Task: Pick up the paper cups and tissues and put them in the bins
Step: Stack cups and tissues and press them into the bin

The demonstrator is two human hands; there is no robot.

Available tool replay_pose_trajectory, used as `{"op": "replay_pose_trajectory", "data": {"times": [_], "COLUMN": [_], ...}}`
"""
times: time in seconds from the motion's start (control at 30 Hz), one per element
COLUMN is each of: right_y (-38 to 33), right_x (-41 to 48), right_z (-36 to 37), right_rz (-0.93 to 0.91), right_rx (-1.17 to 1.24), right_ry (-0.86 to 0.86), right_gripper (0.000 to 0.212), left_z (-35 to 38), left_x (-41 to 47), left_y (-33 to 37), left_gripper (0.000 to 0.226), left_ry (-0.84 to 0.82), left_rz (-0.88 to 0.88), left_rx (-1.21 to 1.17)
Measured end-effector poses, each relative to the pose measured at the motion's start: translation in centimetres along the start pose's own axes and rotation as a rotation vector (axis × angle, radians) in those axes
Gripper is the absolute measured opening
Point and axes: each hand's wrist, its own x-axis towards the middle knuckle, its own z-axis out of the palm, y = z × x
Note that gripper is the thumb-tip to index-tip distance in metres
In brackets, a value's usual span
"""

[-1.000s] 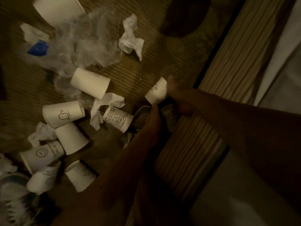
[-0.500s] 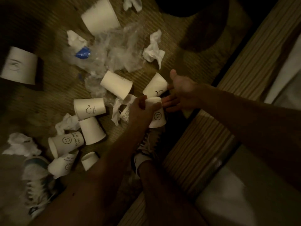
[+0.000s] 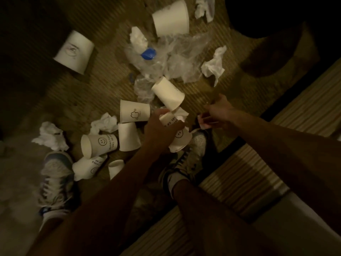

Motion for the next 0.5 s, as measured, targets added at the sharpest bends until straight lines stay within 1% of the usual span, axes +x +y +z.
{"op": "replay_pose_trajectory", "data": {"times": [0.07,0.1,0.13,0.17,0.2,0.3,0.33,0.37,0.43,0.47,0.5], "right_y": [-0.1,-0.4,-0.3,-0.1,0.2,1.4,1.8,2.1,2.6,2.7,2.8], "right_x": [0.9,0.8,1.1,1.7,2.4,3.3,3.4,3.4,3.2,3.1,2.9], "right_z": [0.0,-0.1,-0.2,-0.6,-1.0,-1.7,-1.8,-1.9,-2.0,-2.0,-2.1], "right_rz": [-0.023,-0.017,0.013,0.039,0.080,0.248,0.272,0.240,0.066,-0.024,-0.087], "right_rx": [-0.042,-0.129,-0.239,-0.395,-0.449,-0.411,-0.429,-0.476,-0.534,-0.636,-0.802], "right_ry": [0.133,0.156,0.160,0.105,0.076,0.041,0.030,0.035,0.075,0.069,0.039], "right_gripper": [0.065,0.063,0.059,0.051,0.041,0.012,0.012,0.016,0.025,0.036,0.052], "left_z": [-1.0,-1.4,-1.7,-1.8,-2.0,-2.5,-2.6,-2.6,-2.4,-2.3,-2.2], "left_x": [0.2,0.4,0.5,0.6,0.7,0.9,0.8,0.7,0.2,0.0,-0.3], "left_y": [-0.1,-0.3,-0.4,-0.4,-0.6,-1.4,-1.6,-1.8,-1.9,-1.9,-1.9], "left_gripper": [0.043,0.039,0.037,0.036,0.035,0.033,0.032,0.029,0.023,0.019,0.017], "left_ry": [0.023,0.029,0.028,0.022,0.017,0.030,0.037,0.039,0.040,0.035,0.027], "left_rz": [0.000,0.001,0.002,0.005,0.006,-0.006,-0.019,-0.034,-0.063,-0.073,-0.072], "left_rx": [-0.033,-0.056,-0.067,-0.074,-0.080,-0.104,-0.113,-0.117,-0.106,-0.090,-0.054]}}
